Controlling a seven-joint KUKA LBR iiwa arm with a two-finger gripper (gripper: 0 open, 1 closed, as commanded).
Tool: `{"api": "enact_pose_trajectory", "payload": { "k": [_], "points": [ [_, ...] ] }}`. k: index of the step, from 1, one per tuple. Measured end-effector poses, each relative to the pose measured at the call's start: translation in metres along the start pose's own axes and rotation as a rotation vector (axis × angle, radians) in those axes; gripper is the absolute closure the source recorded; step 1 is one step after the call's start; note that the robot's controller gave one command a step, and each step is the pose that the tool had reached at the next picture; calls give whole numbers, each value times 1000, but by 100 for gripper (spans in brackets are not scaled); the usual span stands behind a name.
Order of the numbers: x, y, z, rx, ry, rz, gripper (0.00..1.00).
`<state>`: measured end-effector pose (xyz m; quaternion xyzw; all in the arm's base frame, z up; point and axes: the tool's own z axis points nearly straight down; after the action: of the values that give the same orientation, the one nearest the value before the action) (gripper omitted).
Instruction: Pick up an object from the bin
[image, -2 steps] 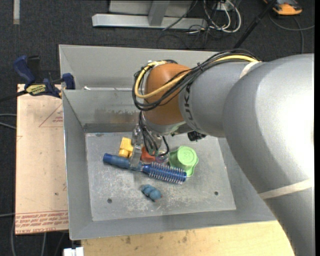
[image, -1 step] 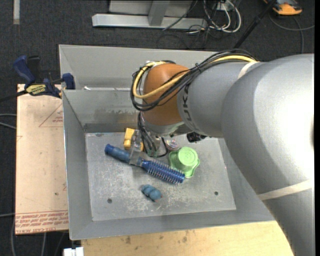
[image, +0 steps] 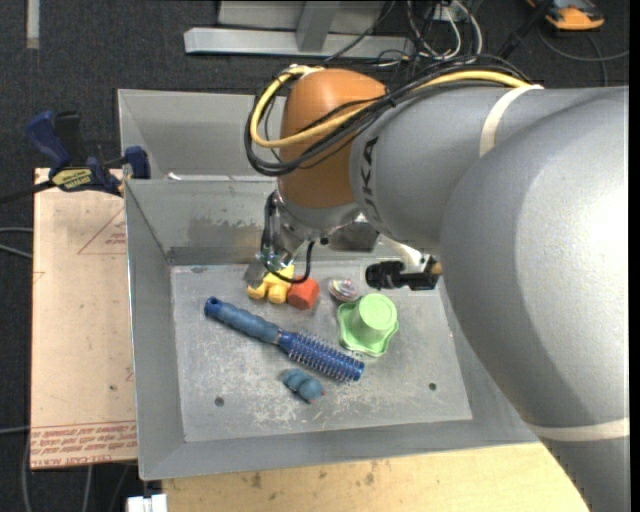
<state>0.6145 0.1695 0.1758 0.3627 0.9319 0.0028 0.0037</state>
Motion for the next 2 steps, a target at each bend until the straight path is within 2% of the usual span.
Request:
{"api": "enact_pose_trajectory", "payload": {
  "k": [1, 2],
  "points": [
    [78, -69, 56, 14, 7, 399, 100],
    [106, -70, 23, 8, 5, 382, 100]
  ]
}}
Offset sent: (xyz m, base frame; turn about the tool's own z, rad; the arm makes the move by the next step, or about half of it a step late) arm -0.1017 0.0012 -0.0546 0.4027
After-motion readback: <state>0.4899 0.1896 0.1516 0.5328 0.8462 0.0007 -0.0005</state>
